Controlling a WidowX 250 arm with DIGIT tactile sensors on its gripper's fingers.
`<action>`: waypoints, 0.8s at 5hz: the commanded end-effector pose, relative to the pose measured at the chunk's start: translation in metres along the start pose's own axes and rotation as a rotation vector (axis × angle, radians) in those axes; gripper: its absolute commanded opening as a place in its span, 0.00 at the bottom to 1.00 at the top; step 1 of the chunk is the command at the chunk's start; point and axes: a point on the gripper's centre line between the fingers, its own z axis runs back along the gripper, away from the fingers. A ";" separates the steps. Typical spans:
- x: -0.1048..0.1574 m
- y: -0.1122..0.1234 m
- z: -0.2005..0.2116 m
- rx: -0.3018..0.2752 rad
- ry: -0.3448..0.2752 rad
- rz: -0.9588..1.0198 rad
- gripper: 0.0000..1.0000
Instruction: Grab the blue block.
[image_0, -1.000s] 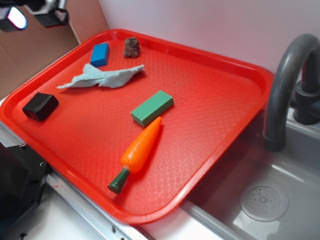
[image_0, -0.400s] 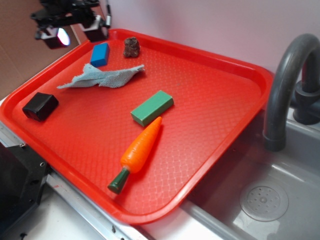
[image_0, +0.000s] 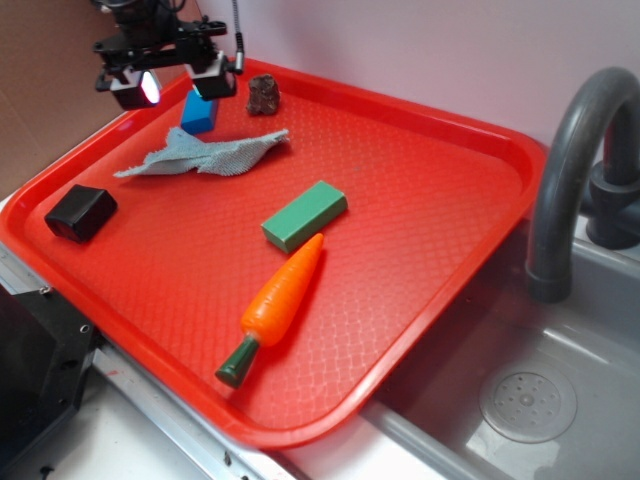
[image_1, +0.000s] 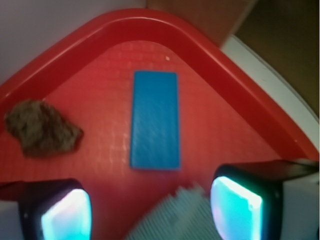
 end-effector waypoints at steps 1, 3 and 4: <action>0.036 0.016 -0.014 -0.008 -0.005 0.010 1.00; 0.056 0.030 -0.037 -0.025 0.071 0.046 1.00; 0.058 0.026 -0.050 -0.044 0.121 0.030 0.38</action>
